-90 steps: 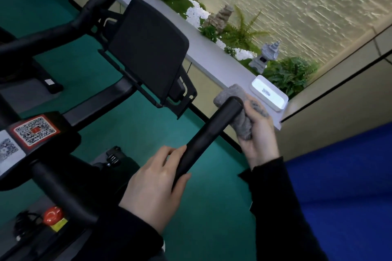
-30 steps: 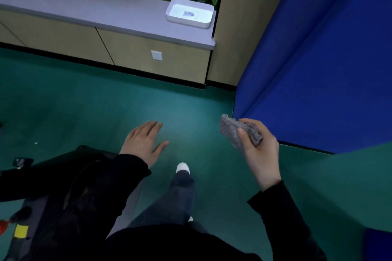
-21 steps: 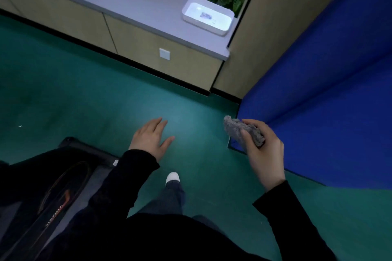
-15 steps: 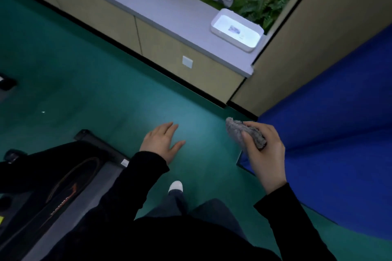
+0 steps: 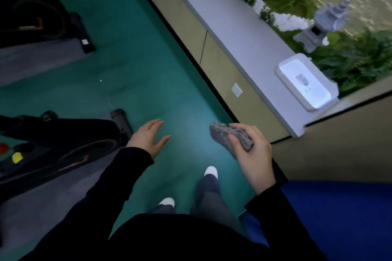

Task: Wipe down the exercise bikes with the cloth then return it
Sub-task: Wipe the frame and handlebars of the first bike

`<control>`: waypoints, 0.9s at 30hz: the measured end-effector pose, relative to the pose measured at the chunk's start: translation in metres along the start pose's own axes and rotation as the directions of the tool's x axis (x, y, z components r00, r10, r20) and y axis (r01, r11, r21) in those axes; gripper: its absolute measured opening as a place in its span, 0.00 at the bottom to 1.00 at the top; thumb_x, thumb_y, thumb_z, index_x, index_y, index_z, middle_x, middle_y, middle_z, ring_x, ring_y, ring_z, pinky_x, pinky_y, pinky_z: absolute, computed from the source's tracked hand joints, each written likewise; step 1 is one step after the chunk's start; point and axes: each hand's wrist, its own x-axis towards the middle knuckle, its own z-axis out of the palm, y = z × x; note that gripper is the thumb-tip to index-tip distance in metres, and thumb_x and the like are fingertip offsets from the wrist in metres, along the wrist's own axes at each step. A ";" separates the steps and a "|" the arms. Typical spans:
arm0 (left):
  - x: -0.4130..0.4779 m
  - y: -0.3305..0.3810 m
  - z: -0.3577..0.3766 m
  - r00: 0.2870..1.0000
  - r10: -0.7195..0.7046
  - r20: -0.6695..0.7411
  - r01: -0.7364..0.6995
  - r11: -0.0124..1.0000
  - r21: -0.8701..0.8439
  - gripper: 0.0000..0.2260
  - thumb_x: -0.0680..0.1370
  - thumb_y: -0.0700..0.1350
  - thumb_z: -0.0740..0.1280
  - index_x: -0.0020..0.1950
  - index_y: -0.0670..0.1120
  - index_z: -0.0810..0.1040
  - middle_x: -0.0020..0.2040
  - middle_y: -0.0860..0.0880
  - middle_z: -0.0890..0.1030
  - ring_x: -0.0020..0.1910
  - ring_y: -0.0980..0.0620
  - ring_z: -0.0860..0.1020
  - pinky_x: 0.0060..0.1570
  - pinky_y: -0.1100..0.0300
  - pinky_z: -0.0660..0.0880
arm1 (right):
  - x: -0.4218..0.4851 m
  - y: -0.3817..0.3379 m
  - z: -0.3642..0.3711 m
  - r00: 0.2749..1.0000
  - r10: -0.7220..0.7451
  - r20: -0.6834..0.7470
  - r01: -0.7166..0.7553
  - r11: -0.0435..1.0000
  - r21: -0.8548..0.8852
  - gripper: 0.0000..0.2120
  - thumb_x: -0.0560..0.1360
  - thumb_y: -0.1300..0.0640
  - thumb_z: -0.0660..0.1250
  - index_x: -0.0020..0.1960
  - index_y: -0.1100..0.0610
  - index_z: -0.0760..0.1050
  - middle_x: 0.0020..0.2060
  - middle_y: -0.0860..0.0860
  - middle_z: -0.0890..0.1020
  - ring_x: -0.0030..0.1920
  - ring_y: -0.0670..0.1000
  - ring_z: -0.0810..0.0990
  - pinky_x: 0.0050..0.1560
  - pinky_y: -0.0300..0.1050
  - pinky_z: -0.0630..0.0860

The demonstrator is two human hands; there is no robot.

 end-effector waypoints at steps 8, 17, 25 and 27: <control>0.063 0.121 0.024 0.998 -0.069 -0.015 0.067 0.993 -0.094 0.23 0.78 0.50 0.64 0.71 0.43 0.67 0.71 0.45 0.69 0.70 0.49 0.66 0.68 0.61 0.59 | 0.105 0.046 -0.077 0.994 -0.063 0.089 0.054 0.994 0.099 0.13 0.73 0.64 0.71 0.55 0.53 0.79 0.50 0.47 0.82 0.51 0.43 0.79 0.54 0.34 0.74; 0.113 0.178 0.014 0.988 -0.059 -0.146 0.034 0.985 -0.166 0.22 0.77 0.47 0.66 0.69 0.43 0.69 0.69 0.47 0.71 0.69 0.51 0.68 0.66 0.67 0.57 | 0.197 0.083 -0.103 0.996 -0.045 0.075 0.031 0.984 0.177 0.12 0.71 0.62 0.73 0.45 0.46 0.77 0.42 0.40 0.82 0.44 0.37 0.79 0.43 0.25 0.71; 0.195 0.140 -0.015 0.977 -0.140 -0.163 0.130 0.989 -0.072 0.24 0.78 0.49 0.65 0.71 0.44 0.66 0.71 0.47 0.67 0.71 0.50 0.65 0.70 0.58 0.60 | 0.305 0.062 -0.055 0.983 -0.116 0.145 0.098 0.987 0.132 0.10 0.71 0.60 0.73 0.46 0.46 0.77 0.42 0.40 0.82 0.44 0.40 0.80 0.45 0.31 0.75; 0.225 0.127 -0.023 0.978 -0.160 -0.132 0.158 0.987 -0.030 0.25 0.78 0.51 0.63 0.73 0.45 0.64 0.73 0.48 0.65 0.71 0.51 0.64 0.69 0.57 0.60 | 0.334 0.050 -0.038 0.972 -0.156 0.178 0.141 0.986 0.089 0.10 0.71 0.59 0.73 0.47 0.46 0.77 0.43 0.41 0.82 0.45 0.41 0.80 0.46 0.33 0.75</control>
